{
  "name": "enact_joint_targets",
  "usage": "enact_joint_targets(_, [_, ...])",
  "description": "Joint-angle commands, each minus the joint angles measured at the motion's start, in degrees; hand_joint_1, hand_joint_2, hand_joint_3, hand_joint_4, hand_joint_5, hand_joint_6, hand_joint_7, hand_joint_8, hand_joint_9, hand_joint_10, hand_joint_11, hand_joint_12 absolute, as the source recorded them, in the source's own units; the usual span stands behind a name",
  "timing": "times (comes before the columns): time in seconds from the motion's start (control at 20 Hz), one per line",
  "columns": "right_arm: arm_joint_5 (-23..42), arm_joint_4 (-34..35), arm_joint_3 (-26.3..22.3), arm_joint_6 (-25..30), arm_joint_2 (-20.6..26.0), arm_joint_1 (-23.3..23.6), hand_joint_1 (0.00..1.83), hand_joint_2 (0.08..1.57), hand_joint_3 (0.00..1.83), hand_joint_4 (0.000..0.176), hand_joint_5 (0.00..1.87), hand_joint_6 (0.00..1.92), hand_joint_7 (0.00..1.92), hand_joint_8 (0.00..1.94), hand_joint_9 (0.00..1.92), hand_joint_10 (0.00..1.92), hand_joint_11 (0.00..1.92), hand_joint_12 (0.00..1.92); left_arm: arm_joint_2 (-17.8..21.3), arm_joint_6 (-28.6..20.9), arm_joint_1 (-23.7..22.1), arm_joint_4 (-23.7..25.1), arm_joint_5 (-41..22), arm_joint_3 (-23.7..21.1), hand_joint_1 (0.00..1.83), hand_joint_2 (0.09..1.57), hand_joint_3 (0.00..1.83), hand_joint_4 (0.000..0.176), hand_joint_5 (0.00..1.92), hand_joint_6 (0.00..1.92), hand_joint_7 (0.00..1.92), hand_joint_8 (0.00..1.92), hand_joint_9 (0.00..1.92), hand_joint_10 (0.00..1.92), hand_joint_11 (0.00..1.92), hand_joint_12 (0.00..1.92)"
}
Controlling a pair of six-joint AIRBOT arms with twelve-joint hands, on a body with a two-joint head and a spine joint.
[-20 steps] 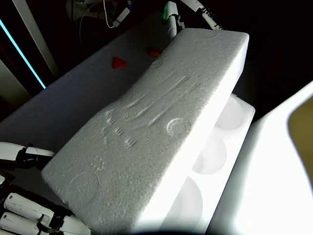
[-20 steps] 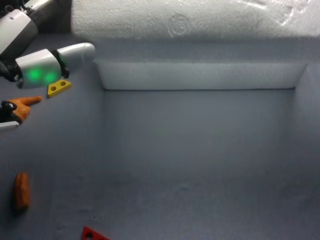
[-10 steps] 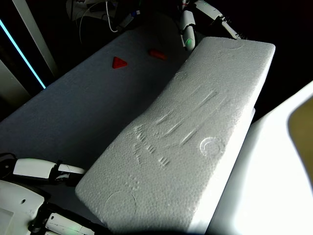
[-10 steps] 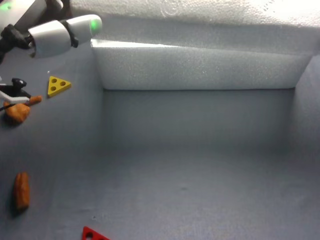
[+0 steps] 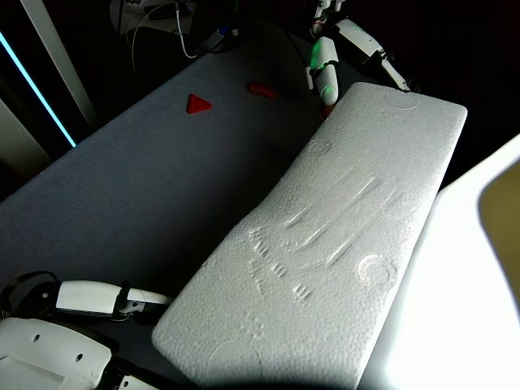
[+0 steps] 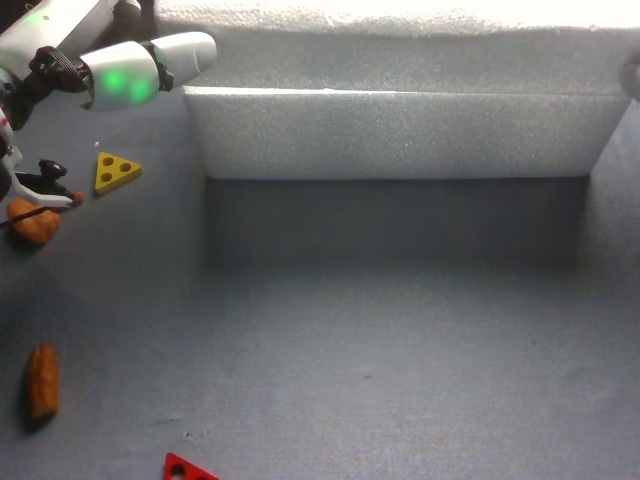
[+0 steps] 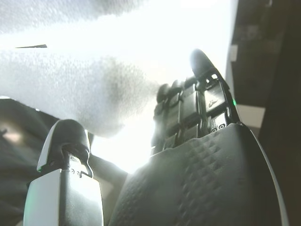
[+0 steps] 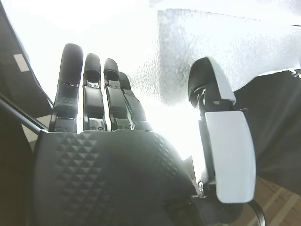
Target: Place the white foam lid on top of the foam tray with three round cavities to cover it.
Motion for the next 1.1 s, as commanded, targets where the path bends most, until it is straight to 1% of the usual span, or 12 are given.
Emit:
enact_joint_targets(0.0, [5.27,-6.36,-0.38,0.02,-0.45,1.14,0.58,1.22,0.00,0.000,0.00,0.13,0.07,0.19,0.00,0.49,0.00,1.73,-1.17,-0.60,-0.95,4.99,-6.59,-0.25,0.39,1.17,0.00,0.000,0.29,0.02,0.05,0.01,0.00,0.00,0.00,0.77])
enact_joint_targets(0.1, [3.94,-6.34,0.09,-0.45,-0.68,1.79,0.59,1.23,0.00,0.000,0.00,0.18,0.01,0.43,0.00,0.72,0.00,1.91,-1.46,-0.61,-1.14,4.85,-5.76,0.23,0.40,1.17,0.00,0.000,0.28,0.01,0.03,0.00,0.00,0.00,0.00,0.71])
enact_joint_targets(0.15, [3.24,-6.34,0.50,-0.45,-0.95,2.06,0.59,1.24,0.00,0.000,0.00,0.16,0.00,0.42,0.00,0.67,0.00,1.85,-1.49,-0.62,-1.11,4.74,-5.46,0.40,0.40,1.17,0.00,0.000,0.29,0.01,0.03,0.00,0.00,0.00,0.00,0.80])
enact_joint_targets(0.2, [2.73,-6.32,0.92,-0.45,-1.27,2.17,0.59,1.25,0.00,0.000,0.00,0.12,0.00,0.33,0.00,0.53,0.00,1.68,-1.49,-0.62,-0.86,4.38,-5.38,0.51,0.39,1.16,0.00,0.000,0.29,0.00,0.04,0.00,0.00,0.00,0.00,0.84])
enact_joint_targets(0.3, [2.10,-6.24,1.24,-0.44,-1.51,2.27,0.54,1.26,0.00,0.000,0.00,0.12,0.01,0.37,0.00,0.66,0.00,1.71,-1.60,-0.62,-0.75,3.90,-4.69,1.00,0.40,1.15,0.00,0.000,0.29,0.00,0.04,0.00,0.00,0.00,0.00,0.81])
enact_joint_targets(0.45, [1.73,-5.91,1.47,-0.44,-1.54,2.27,0.55,1.26,0.00,0.000,0.00,0.23,0.01,0.33,0.00,0.57,0.00,1.61,-2.35,-0.64,-1.12,3.82,-2.64,2.41,0.38,1.16,0.00,0.000,0.18,0.00,0.00,0.00,0.00,0.00,0.00,0.66])
enact_joint_targets(0.5, [1.70,-5.85,1.49,-0.44,-1.54,2.27,0.56,1.25,0.00,0.000,0.00,0.16,0.00,0.22,0.00,0.40,0.00,1.52,-2.55,-0.66,-1.34,3.81,-1.93,2.84,0.38,1.16,0.00,0.000,0.15,0.00,0.00,0.00,0.00,0.00,0.00,0.61])
enact_joint_targets(0.65, [1.51,-5.57,1.63,-0.44,-1.54,2.26,0.51,1.25,0.00,0.000,0.02,0.13,0.07,0.11,0.00,0.46,0.00,1.57,-3.26,-0.87,-1.73,3.74,-0.33,4.09,0.36,1.15,0.00,0.009,0.11,0.00,0.00,0.00,0.00,0.00,0.00,0.59])
enact_joint_targets(0.7, [1.37,-5.50,1.66,-0.44,-1.54,2.26,0.51,1.25,0.00,0.000,0.01,0.13,0.06,0.10,0.00,0.40,0.00,1.56,-3.48,-1.06,-1.74,3.68,-0.20,4.36,0.35,1.14,0.00,0.021,0.11,0.00,0.00,0.00,0.00,0.00,0.00,0.62])
enact_joint_targets(0.85, [1.09,-5.09,1.79,-0.45,-1.54,2.26,0.51,1.25,0.00,0.000,0.02,0.13,0.05,0.05,0.00,0.30,0.00,1.42,-3.59,-1.08,-1.78,3.69,0.17,4.49,0.34,1.13,0.00,0.017,0.06,0.00,0.00,0.00,0.00,0.00,0.00,0.39])
enact_joint_targets(0.9, [1.02,-4.86,1.90,-0.45,-1.55,2.26,0.48,1.24,0.00,0.000,0.03,0.14,0.08,0.04,0.00,0.41,0.00,1.49,-3.66,-1.08,-1.78,3.69,0.14,4.51,0.35,1.12,0.00,0.019,0.06,0.00,0.00,0.00,0.00,0.00,0.00,0.38])
enact_joint_targets(1.05, [0.92,-4.51,2.05,-0.49,-1.54,2.26,0.47,1.24,0.00,0.000,0.03,0.15,0.09,0.02,0.00,0.34,0.00,1.32,-3.73,-1.46,-1.89,4.35,-0.19,4.41,0.34,1.11,0.00,0.022,0.02,0.00,0.00,0.00,0.00,0.00,0.00,0.34])
